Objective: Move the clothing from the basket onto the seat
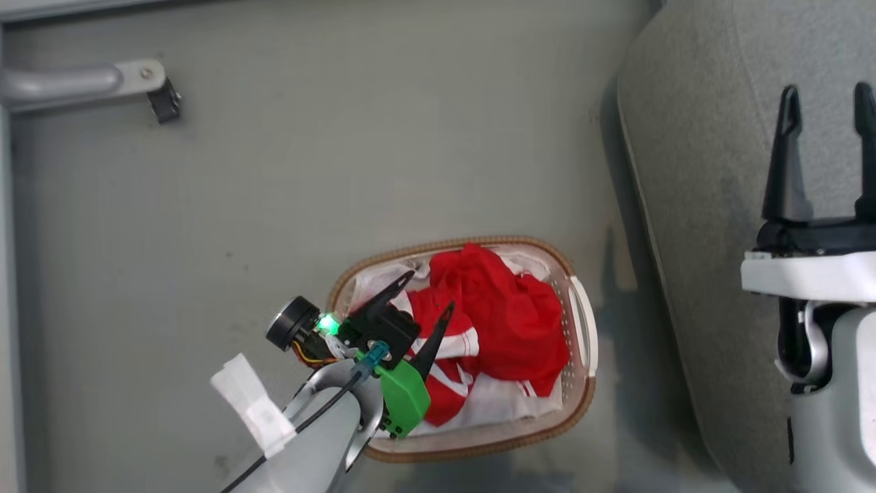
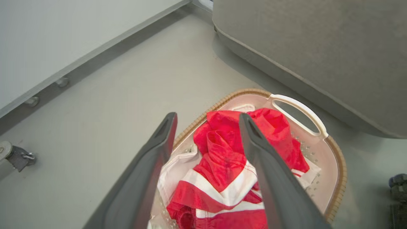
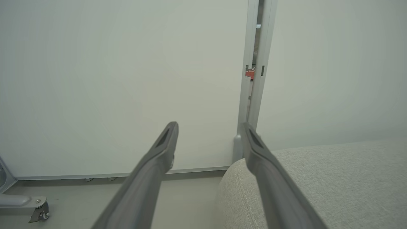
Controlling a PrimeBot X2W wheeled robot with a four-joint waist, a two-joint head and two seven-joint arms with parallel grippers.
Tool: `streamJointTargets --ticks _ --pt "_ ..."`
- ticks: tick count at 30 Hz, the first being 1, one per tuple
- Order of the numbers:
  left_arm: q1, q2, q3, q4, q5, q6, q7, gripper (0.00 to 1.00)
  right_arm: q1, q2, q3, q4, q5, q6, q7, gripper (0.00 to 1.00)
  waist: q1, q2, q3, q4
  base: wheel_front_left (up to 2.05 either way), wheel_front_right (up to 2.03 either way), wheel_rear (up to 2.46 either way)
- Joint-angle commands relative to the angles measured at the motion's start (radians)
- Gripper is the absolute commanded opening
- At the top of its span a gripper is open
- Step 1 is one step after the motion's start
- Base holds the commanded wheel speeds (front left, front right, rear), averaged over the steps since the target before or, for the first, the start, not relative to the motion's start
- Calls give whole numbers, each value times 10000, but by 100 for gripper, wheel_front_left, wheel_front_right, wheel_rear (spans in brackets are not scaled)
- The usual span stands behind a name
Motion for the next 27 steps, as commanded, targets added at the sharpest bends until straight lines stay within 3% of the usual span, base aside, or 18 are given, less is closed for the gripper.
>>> streamJointTargets --ticks 1,10,16,27 --pt "-446 74 -257 439 -228 -33 -9 100 -242 -21 -49 -147 78 -3 -29 100 -1 0 1535 -578 0 0 0" --pt "-1813 95 -2241 2964 -978 -15 -10 100 -918 -21 -161 -662 511 -3 -29 100 -1 0 2903 -1046 0 0 0" --pt "-2368 198 -2541 3751 -1127 38 -9 100 -1201 -19 -255 -791 779 -3 -29 100 -1 0 3584 -1270 0 0 0" --pt "-2961 507 -2451 3753 -767 1582 -9 100 -1565 -21 -370 -794 1065 -3 -29 100 -1 0 4272 -1385 0 0 0"
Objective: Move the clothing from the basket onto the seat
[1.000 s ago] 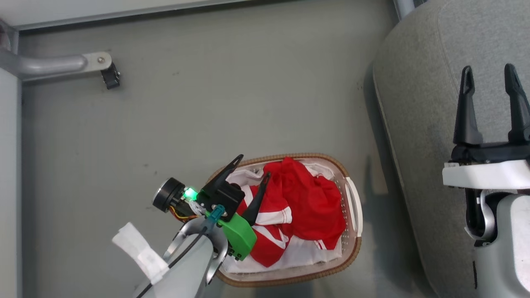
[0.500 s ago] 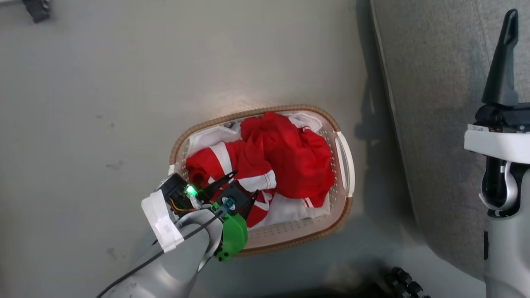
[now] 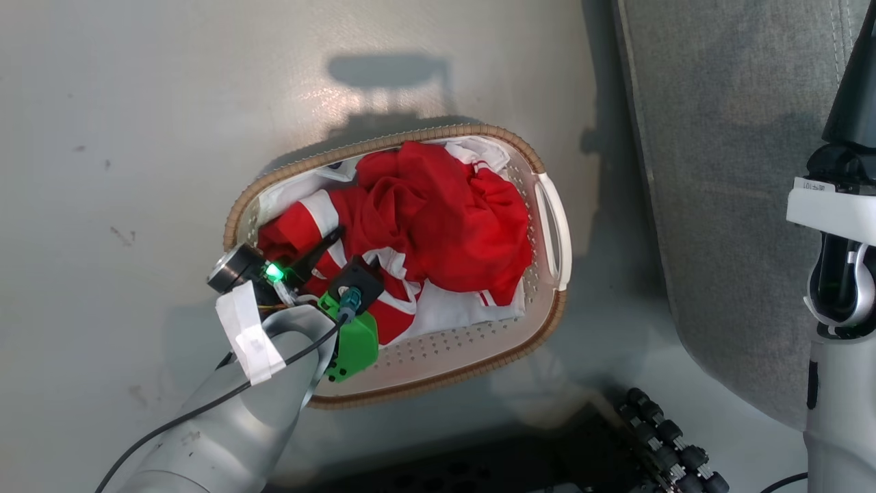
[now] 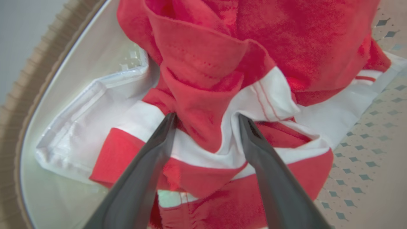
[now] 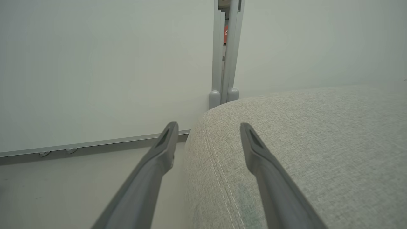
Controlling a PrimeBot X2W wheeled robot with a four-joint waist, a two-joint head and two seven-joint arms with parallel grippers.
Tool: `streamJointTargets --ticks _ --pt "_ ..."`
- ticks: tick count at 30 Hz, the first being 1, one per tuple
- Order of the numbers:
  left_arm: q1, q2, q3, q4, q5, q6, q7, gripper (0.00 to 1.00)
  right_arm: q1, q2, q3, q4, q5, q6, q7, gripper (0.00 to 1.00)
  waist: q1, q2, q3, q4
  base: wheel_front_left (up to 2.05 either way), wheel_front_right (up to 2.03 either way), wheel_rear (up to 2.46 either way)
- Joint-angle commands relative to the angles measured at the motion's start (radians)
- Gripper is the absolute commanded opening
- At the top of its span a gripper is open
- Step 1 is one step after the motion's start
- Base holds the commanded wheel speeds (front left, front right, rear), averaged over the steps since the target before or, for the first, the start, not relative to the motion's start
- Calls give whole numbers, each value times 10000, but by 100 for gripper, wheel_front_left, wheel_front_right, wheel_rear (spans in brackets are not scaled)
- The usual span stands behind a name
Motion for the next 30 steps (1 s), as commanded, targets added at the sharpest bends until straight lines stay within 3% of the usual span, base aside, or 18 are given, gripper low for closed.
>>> streamJointTargets --ticks 1,3,7,8,10,20,30 --pt "-176 129 88 -67 -81 164 -7 100 -166 -19 -3 -5 93 -3 -29 100 -2 0 203 -102 0 0 0" --pt "-228 165 141 -142 -96 313 -7 100 -197 -19 41 14 129 -3 -29 100 -2 0 246 -99 0 0 0" --pt "-190 137 210 -82 -218 106 -7 100 -230 -20 122 29 191 -3 -29 100 -2 0 284 -105 0 0 0" --pt "-204 118 222 -44 -246 63 -7 59 -233 -20 134 40 188 -3 -29 100 -2 0 283 -107 0 0 0" --pt "-242 69 254 -9 -316 -30 -7 1 -225 -20 148 68 168 -3 -29 100 -2 0 262 -104 0 0 0" --pt "566 290 748 -1267 -804 -308 -7 0 81 -21 162 302 14 -3 -29 100 -2 0 -444 160 0 0 0" --pt "1834 694 1162 -3499 -654 -462 -8 0 623 -24 20 613 -451 -3 -29 100 -2 0 -2259 835 0 0 0"
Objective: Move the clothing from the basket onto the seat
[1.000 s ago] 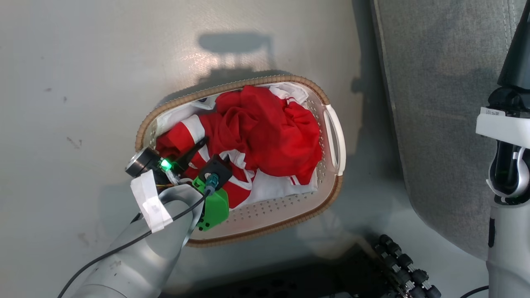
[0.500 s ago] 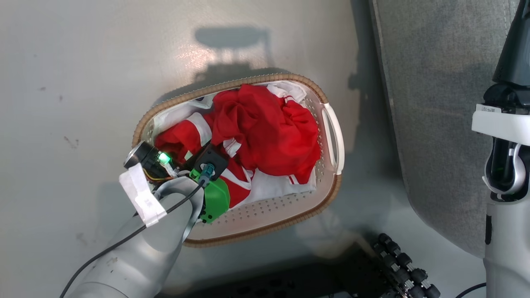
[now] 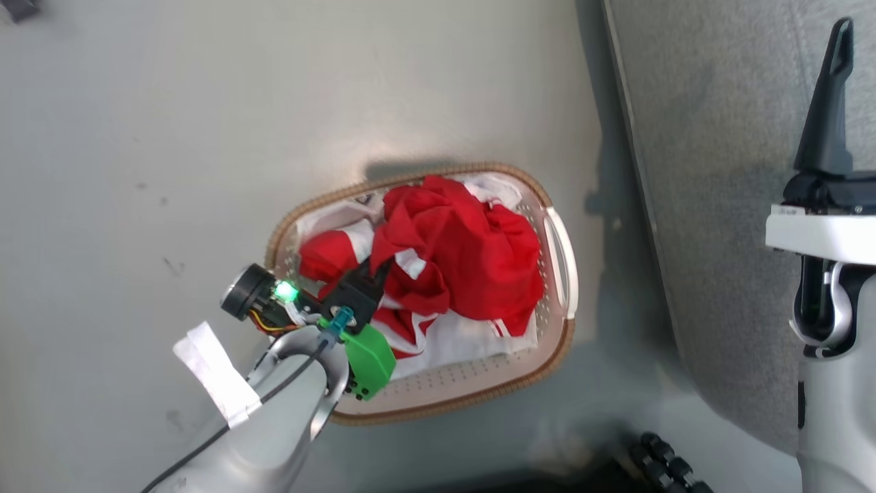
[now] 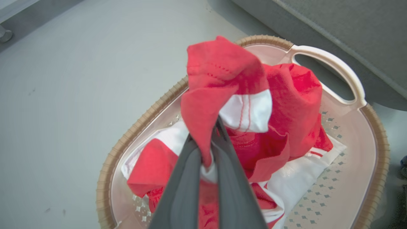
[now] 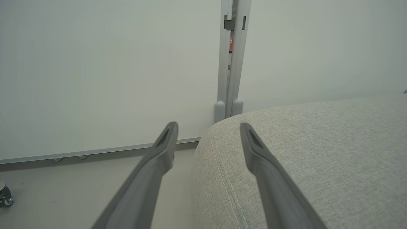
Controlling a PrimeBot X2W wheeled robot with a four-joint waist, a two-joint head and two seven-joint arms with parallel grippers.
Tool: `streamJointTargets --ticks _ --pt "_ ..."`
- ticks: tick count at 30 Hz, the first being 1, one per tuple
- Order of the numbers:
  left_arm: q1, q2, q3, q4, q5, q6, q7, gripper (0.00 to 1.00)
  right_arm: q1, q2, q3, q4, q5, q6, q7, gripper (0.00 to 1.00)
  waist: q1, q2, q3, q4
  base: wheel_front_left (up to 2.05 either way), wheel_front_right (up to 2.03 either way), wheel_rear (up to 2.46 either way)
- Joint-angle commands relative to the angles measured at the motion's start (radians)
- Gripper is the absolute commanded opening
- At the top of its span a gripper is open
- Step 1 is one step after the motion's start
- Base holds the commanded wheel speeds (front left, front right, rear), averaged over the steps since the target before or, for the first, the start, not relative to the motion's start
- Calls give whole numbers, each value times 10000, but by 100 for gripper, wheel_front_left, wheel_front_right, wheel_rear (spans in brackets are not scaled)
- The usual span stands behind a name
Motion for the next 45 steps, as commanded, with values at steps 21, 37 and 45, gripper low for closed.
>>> streamJointTargets --ticks 21,37,45 --pt "-49 1706 190 -3160 711 -786 55 0 2563 -26 407 1426 -342 -3 -29 100 0 0 -5474 781 0 0 0" --pt "-3422 2226 703 -2924 287 -1058 497 0 2350 -25 1760 1599 -521 -3 -29 100 0 0 -5975 340 0 0 0" --pt "-4078 1928 733 -2547 49 -1032 565 0 1255 -25 3469 1998 343 -3 -29 100 0 0 -6137 264 0 0 0"
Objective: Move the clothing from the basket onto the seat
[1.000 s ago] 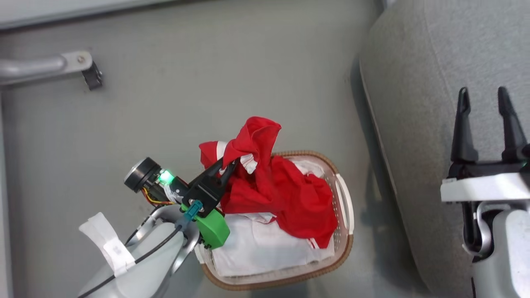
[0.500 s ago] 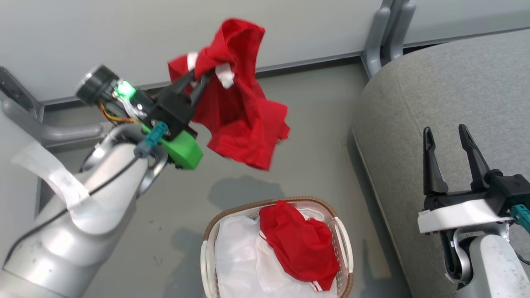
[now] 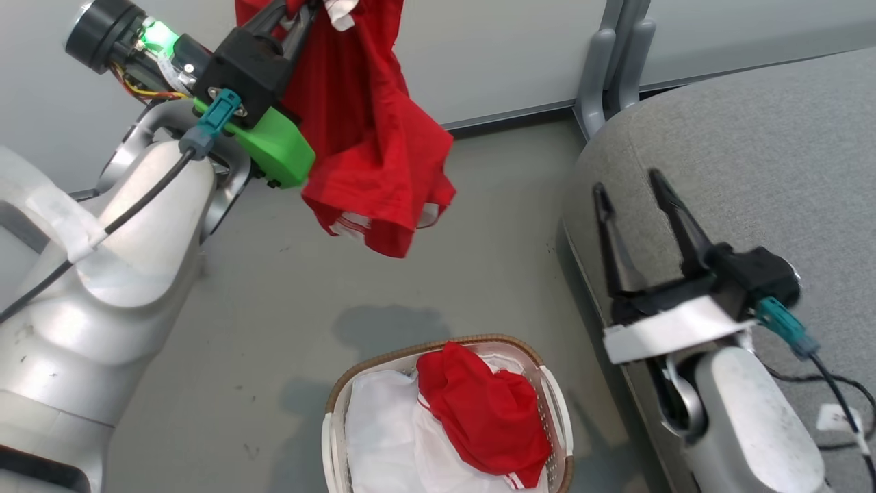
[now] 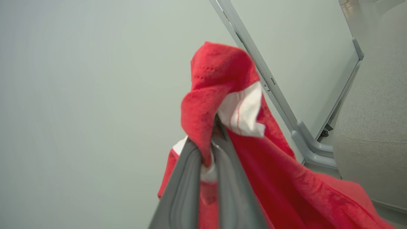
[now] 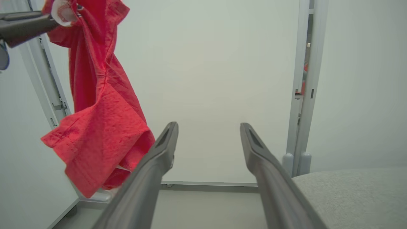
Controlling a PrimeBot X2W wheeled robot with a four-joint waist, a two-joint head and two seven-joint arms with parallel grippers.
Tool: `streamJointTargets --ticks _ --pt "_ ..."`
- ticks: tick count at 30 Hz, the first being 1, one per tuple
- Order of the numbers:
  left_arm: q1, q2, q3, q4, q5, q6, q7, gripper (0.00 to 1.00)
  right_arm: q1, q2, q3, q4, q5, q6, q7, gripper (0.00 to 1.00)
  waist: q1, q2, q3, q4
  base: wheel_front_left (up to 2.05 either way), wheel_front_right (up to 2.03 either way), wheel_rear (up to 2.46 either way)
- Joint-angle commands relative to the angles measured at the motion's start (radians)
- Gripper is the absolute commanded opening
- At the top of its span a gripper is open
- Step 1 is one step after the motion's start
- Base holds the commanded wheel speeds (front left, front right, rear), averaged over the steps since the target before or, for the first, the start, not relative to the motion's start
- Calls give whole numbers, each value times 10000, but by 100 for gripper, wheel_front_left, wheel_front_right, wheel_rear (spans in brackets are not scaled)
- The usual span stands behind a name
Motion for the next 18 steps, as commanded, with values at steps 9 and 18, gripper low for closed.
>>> streamJointTargets --ticks 9,18 --pt "-145 -647 -790 -234 -232 -46 332 0 -2317 -28 2344 1932 253 -5 -29 100 1 0 -339 435 0 0 0" --pt "-127 -1111 -1644 -918 -609 -77 582 0 -3889 -28 2964 4397 155 -3 -28 100 1 0 -611 1074 0 0 0"
